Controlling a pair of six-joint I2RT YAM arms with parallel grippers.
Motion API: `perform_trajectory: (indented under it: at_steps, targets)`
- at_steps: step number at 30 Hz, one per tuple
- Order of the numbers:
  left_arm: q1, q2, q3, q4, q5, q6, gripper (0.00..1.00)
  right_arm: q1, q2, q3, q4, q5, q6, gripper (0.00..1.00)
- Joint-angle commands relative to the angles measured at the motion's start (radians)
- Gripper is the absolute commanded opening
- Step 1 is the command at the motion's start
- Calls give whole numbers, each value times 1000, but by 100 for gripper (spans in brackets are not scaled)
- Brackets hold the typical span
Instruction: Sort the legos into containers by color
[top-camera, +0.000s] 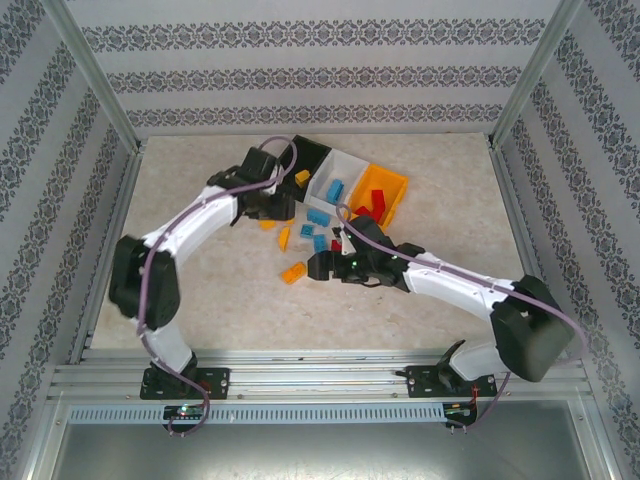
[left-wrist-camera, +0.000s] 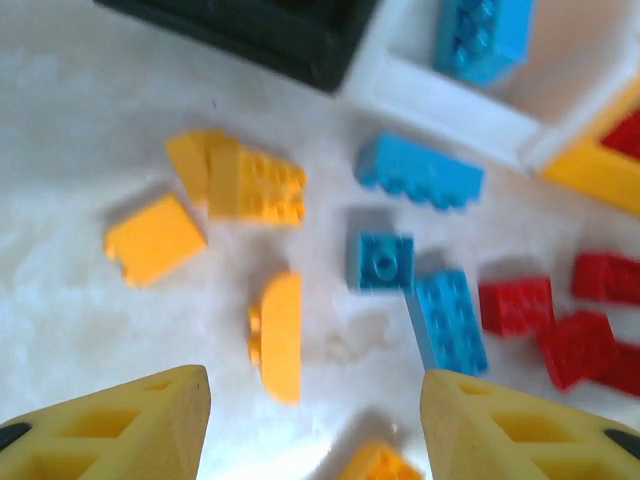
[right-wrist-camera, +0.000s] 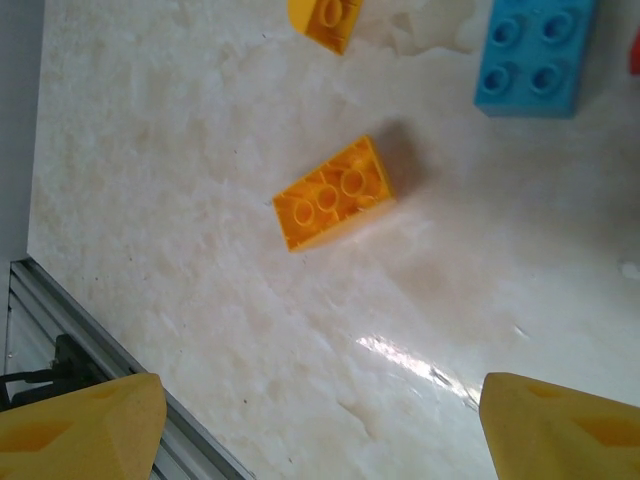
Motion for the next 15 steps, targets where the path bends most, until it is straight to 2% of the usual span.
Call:
perform_trajectory:
  at_steps: [1,7,15]
  targets:
    - [-77,-99,-145,29,-8,50,58,-12,-69,-56,-32,41,15,82]
    - [-160,-184,-313,39,26,115,61,-20,-210,-172,-7,24,12,82]
    - [-223,-90,-308,45,-19,188,67,-24,-377,-315,-1,21,50,82]
